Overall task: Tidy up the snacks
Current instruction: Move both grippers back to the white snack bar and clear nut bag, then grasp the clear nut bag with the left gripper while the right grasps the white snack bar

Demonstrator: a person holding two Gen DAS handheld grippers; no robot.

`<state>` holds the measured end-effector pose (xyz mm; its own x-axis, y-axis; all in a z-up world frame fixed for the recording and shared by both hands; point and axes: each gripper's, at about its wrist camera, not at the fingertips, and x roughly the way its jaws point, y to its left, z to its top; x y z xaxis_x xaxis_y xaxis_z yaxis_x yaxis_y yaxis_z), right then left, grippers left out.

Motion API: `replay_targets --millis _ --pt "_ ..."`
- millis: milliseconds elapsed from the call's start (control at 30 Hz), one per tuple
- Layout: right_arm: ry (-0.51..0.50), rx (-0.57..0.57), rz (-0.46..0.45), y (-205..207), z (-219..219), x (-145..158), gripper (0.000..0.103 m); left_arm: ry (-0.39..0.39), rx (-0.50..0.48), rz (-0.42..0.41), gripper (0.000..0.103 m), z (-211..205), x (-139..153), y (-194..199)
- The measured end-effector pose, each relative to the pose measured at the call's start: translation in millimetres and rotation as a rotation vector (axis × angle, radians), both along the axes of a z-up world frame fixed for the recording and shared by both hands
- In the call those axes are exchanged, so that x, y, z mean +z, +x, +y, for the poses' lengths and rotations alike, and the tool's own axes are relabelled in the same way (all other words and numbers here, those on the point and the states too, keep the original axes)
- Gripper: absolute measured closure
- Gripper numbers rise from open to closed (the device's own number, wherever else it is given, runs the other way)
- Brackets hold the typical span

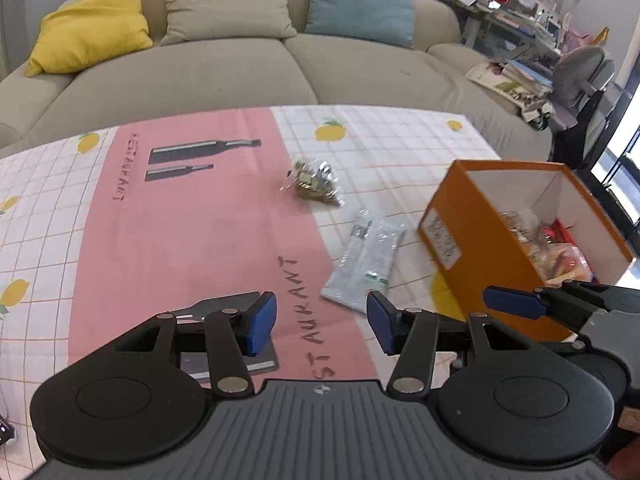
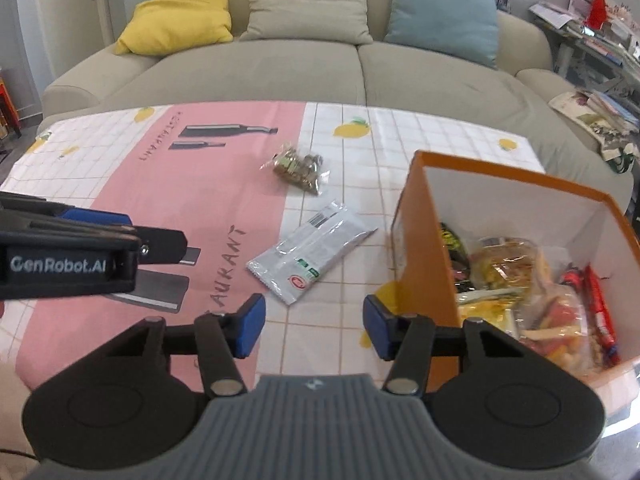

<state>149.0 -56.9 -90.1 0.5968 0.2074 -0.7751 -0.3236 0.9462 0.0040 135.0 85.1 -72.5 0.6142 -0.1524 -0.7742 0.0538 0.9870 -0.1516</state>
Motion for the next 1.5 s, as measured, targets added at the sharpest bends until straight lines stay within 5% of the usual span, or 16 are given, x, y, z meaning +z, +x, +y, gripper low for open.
replay_targets --millis 67,167,600,833,900,1267,1500 --pt "0.013 -0.020 0.023 11.8 4.6 -10.7 0.048 0.010 0.014 0.028 0.042 6.2 -7.1 7.7" --pt "0.054 -0.082 0.073 33.4 11.8 -25.3 0.031 0.032 0.048 0.054 0.043 16.3 -15.9 19.9" --pt "0.150 -0.413 0.241 117.5 30.4 -79.7 0.020 0.088 0.040 0.075 0.043 29.3 -30.0 77.1" --pt "0.020 -0.308 0.180 126.7 55.4 -92.6 0.022 0.112 0.012 0.085 0.045 23.8 -37.8 92.5" --pt "-0.022 -0.268 0.147 127.3 61.8 -94.4 0.031 0.123 0.012 0.085 0.046 23.0 -39.8 95.2" --pt "-0.017 -0.153 0.099 139.7 51.8 -85.8 0.053 0.064 -0.059 0.045 0.045 15.8 -37.8 121.8" --pt "-0.089 -0.114 -0.067 143.9 53.0 -67.5 0.054 0.029 -0.088 -0.008 0.034 5.7 -39.9 152.3"
